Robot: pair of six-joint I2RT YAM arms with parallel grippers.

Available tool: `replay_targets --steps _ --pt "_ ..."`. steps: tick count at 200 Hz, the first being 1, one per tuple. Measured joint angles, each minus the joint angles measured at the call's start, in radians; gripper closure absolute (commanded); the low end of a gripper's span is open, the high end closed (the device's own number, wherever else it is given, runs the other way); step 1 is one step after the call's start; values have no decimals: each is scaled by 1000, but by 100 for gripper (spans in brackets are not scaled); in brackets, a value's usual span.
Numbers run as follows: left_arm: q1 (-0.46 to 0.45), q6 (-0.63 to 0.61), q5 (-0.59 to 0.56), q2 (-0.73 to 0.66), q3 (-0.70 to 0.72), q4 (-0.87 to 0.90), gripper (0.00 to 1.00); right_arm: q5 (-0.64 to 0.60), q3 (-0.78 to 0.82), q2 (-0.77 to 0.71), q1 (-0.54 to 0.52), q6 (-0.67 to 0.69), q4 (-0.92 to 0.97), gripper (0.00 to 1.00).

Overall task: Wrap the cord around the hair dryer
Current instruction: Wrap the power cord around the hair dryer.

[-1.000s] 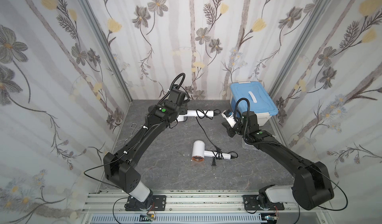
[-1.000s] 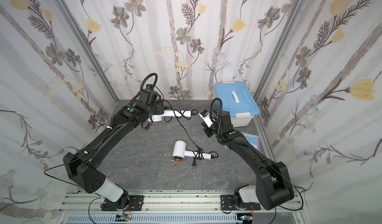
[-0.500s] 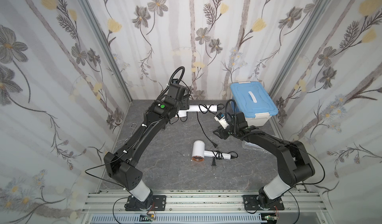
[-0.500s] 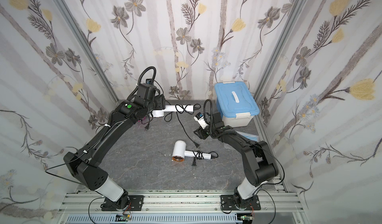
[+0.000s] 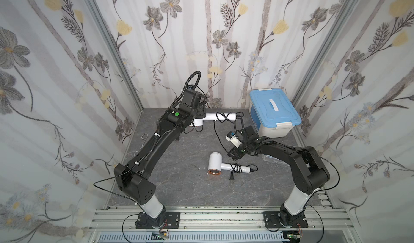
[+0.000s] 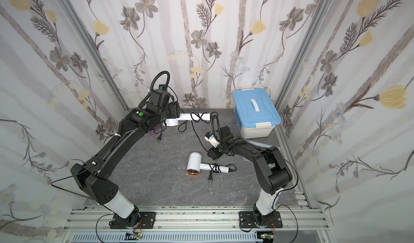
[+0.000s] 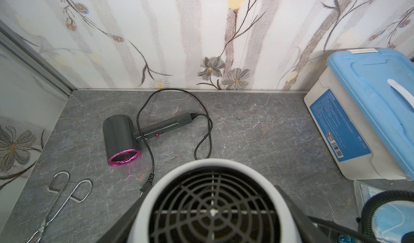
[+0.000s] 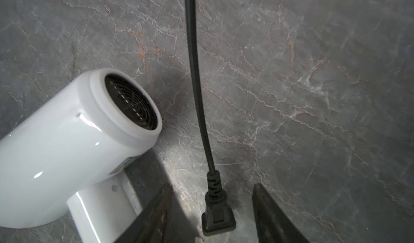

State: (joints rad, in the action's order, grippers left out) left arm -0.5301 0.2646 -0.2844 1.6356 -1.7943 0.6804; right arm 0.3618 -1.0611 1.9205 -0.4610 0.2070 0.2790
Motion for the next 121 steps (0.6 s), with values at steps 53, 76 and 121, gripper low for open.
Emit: replay_targets --steps 53,76,121 --pt "0 -1 0 0 -1 5 100 -112 -15 43 -45 -33 9 40" --pt "0 -2 0 0 -1 5 100 -162 -21 68 -61 -45 15 41" --pt "2 -3 0 0 -1 6 100 -238 -27 82 -82 -61 30 59"
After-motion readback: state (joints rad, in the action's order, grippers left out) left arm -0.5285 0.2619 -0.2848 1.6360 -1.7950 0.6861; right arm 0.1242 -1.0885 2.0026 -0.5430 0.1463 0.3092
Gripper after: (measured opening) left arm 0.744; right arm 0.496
